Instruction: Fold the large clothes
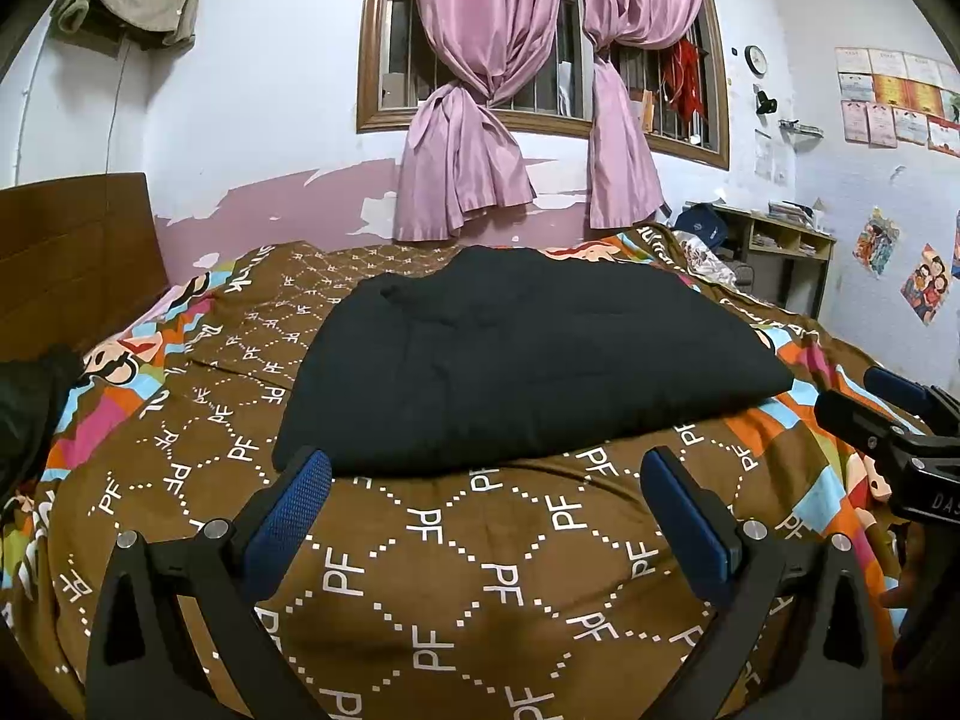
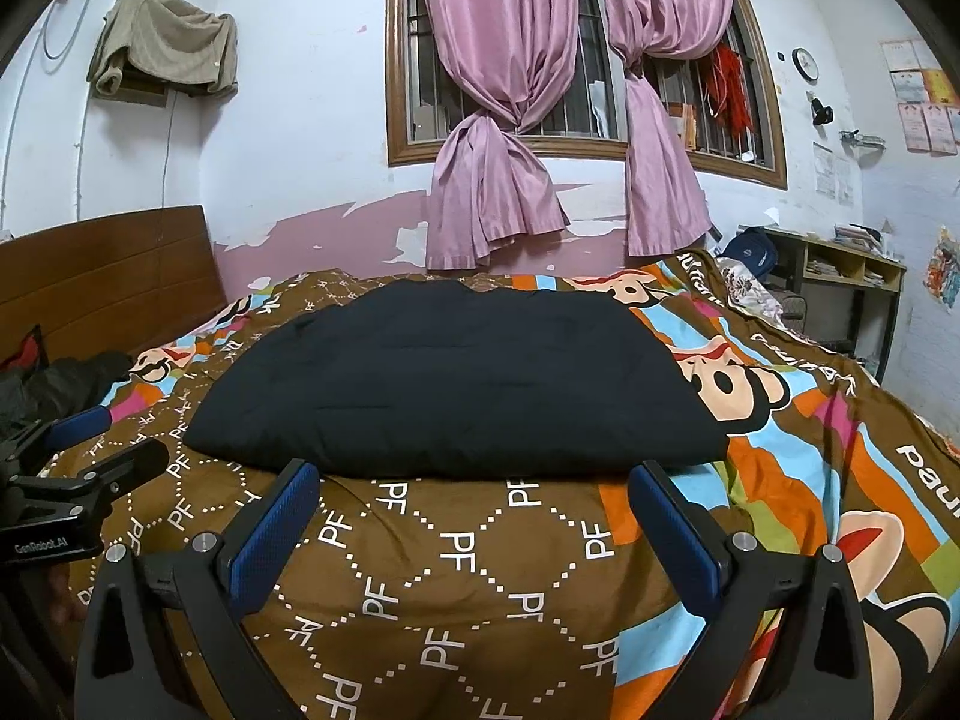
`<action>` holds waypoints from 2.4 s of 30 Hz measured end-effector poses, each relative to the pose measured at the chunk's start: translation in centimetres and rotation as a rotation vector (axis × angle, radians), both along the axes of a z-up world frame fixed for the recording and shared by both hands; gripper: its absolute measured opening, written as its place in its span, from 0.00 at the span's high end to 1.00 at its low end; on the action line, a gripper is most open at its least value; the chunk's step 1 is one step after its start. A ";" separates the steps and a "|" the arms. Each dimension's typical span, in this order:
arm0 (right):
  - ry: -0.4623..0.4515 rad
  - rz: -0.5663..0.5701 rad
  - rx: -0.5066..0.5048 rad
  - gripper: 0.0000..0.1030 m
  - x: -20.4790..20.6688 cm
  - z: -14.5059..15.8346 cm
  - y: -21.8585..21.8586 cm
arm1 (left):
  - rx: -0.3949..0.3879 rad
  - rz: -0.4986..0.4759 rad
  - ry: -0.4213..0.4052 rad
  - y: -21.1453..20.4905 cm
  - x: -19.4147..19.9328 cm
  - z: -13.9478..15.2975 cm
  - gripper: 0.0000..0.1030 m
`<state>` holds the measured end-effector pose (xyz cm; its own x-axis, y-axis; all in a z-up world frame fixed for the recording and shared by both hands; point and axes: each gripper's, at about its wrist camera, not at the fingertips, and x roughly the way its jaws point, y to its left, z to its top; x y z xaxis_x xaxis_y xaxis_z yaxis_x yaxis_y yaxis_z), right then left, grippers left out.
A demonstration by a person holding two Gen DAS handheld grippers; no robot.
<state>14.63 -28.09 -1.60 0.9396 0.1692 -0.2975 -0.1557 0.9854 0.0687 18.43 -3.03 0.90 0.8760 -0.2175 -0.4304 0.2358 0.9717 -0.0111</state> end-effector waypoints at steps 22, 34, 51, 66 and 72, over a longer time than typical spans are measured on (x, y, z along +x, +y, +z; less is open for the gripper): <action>0.007 -0.001 0.011 0.00 -0.1 -0.1 0.3 | 0.000 0.000 -0.002 -0.1 -0.1 -0.1 0.02; 0.010 -0.002 0.014 0.00 -0.1 -0.1 0.2 | 0.001 0.000 -0.001 -0.1 -0.1 -0.1 0.02; 0.013 -0.002 0.016 0.00 -0.1 -0.3 0.4 | 0.002 -0.001 -0.002 -0.1 -0.1 -0.2 0.02; 0.019 -0.008 0.022 0.00 -0.2 -0.6 0.5 | 0.002 -0.001 -0.001 -0.2 -0.1 -0.1 0.02; 0.019 -0.007 0.023 0.00 -0.2 -0.6 0.5 | 0.002 0.000 -0.001 -0.2 -0.1 -0.2 0.02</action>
